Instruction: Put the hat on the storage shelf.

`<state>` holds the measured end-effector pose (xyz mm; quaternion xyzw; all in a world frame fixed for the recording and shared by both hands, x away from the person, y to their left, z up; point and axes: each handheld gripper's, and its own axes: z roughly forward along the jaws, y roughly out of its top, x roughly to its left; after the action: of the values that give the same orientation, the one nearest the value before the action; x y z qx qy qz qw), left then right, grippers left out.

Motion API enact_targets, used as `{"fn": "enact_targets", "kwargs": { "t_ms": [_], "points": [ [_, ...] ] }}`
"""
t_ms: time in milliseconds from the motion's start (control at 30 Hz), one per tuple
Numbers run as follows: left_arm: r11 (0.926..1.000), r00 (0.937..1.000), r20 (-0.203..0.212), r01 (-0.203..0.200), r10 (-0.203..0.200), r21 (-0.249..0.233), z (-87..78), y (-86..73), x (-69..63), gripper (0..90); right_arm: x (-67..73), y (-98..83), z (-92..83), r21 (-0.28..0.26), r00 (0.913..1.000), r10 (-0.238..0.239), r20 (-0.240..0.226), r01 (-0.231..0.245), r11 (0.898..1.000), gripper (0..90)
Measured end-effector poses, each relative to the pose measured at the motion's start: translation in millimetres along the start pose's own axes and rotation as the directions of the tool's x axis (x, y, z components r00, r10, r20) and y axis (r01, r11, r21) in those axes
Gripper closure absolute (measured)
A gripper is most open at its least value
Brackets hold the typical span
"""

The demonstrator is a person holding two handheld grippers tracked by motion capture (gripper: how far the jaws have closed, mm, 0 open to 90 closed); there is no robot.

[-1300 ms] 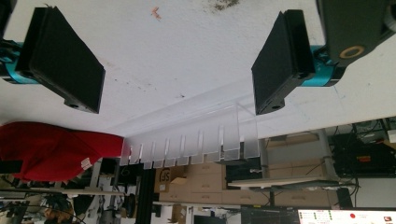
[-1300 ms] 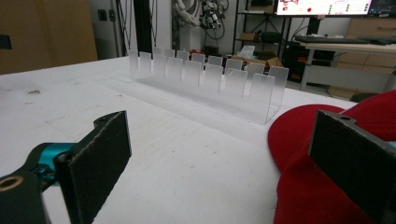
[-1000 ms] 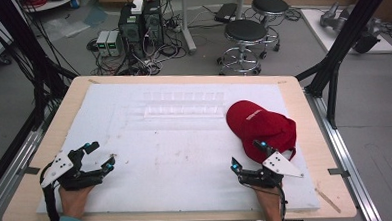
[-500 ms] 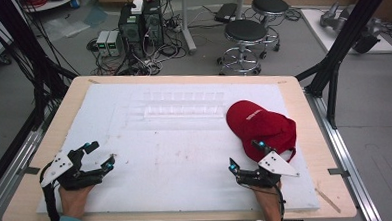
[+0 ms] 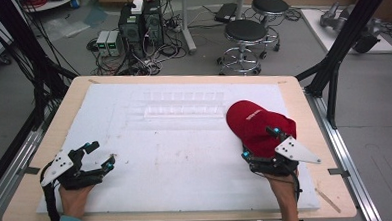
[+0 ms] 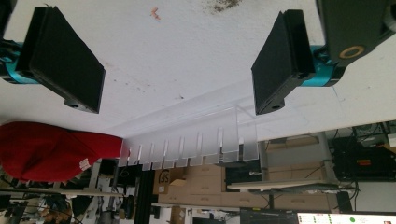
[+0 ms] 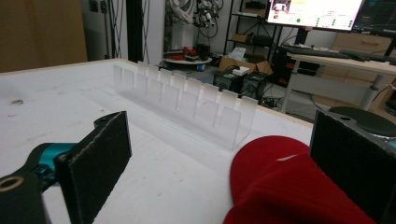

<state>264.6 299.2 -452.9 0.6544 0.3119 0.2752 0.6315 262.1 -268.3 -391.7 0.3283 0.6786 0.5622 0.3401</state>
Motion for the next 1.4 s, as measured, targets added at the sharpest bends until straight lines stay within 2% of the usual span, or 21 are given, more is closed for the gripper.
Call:
{"fn": "enact_targets", "kwargs": {
  "t_ms": [100,267,300,367,433,500,533,600,733,800,833,900,933,1000,1033,1067,1133,1233,1300,1400],
  "points": [
    [1.0,1.0,0.0,-0.001,0.001,0.0,-0.1,0.0,-0.1,17.5,-8.5,8.7,-2.5,0.008,0.9998,-0.013,0.015,0.013,1.0,4.7],
    [1.0,1.0,-0.001,0.0,0.0,0.001,0.1,0.0,-0.1,17.5,-22.1,17.9,-5.7,0.028,0.9992,-0.013,0.038,0.012,1.0,4.7],
    [1.0,1.0,-0.001,0.001,-0.001,0.001,0.0,0.0,0.2,17.5,-29.9,21.9,-7.3,0.046,0.9988,-0.006,0.048,0.004,0.999,4.7],
    [1.0,1.0,-0.001,0.003,-0.003,0.0,0.0,0.0,0.5,17.5,-32.2,23.0,-7.6,0.053,0.9986,-0.003,0.052,0.001,0.999,4.7],
    [1.0,1.0,-0.001,0.003,-0.003,0.002,0.0,0.0,0.6,17.5,-42.3,25.8,-8.5,0.092,0.9977,-0.002,0.068,-0.004,0.996,4.7],
    [1.0,1.0,0.0,0.002,-0.002,0.002,0.1,0.1,0.7,17.5,-44.5,26.0,-8.6,0.103,0.9975,0.001,0.07,-0.008,0.995,4.7],
    [1.0,1.0,-0.001,0.004,-0.004,0.002,0.0,0.0,0.6,17.5,-52.0,25.4,-8.3,0.14,0.9968,0.006,0.08,-0.017,0.99,4.7],
    [1.0,1.0,0.0,0.005,-0.005,0.001,0.0,0.0,0.8,17.5,-54.0,24.8,-8.4,0.152,0.9966,0.01,0.082,-0.022,0.988,4.7],
    [1.0,1.0,0.0,0.007,-0.007,-0.001,-0.1,0.0,0.9,17.5,-64.1,13.5,-11.6,0.222,0.9916,0.035,0.124,-0.062,0.973,4.7],
    [1.0,1.0,0.0,0.007,-0.007,-0.001,0.0,0.0,0.7,17.5,-66.0,9.9,-13.0,0.235,0.9898,0.031,0.139,-0.063,0.97,4.7],
    [1.0,1.0,0.0,0.003,-0.003,0.001,-0.2,0.1,0.8,17.5,-69.3,2.6,-15.1,0.258,0.9858,0.055,0.159,-0.095,0.961,4.6],
    [1.0,1.0,-0.001,0.003,-0.003,0.001,-0.1,0.0,0.7,17.5,-71.2,-1.2,-16.2,0.267,0.9843,0.052,0.169,-0.097,0.959,4.6],
    [1.0,1.0,0.0,0.003,-0.003,0.002,-0.1,0.1,0.7,17.5,-73.4,-5.3,-17.1,0.288,0.9829,0.053,0.177,-0.103,0.952,4.6],
    [1.0,1.0,0.0,0.001,-0.001,0.002,0.0,0.1,0.7,17.5,-75.8,-8.9,-17.2,0.308,0.9811,0.061,0.184,-0.116,0.944,4.6],
    [1.0,1.0,-0.001,0.002,-0.002,0.001,0.0,0.0,0.6,17.5,-75.8,-8.9,-17.2,0.308,0.9811,0.061,0.184,-0.116,0.944,4.6],
    [1.0,1.0,-0.001,-0.001,0.001,0.002,0.0,0.1,0.6,17.5,-78.8,-12.7,-16.4,0.324,0.9805,0.059,0.187,-0.118,0.939,4.6],
    [1.0,1.0,-0.002,0.001,-0.001,0.001,0.1,0.0,0.2,17.5,-79.2,-13.9,-15.9,0.329,0.9791,0.063,0.193,-0.125,0.936,4.6],
    [1.0,1.0,-0.002,0.0,0.0,0.001,0.2,0.0,-0.1,17.5,-81.9,-21.0,-12.9,0.356,0.9749,0.075,0.21,-0.148,0.923,4.6],
    [1.0,1.0,-0.001,0.001,-0.001,0.001,0.1,0.0,0.0,17.5,-82.9,-24.2,-10.2,0.383,0.9731,0.079,0.217,-0.159,0.91,4.7],
    [1.0,1.0,-0.001,0.0,0.0,0.001,0.1,0.0,0.2,17.5,-83.4,-26.8,-7.9,0.388,0.9703,0.076,0.23,-0.163,0.907,4.9]
  ]
}}
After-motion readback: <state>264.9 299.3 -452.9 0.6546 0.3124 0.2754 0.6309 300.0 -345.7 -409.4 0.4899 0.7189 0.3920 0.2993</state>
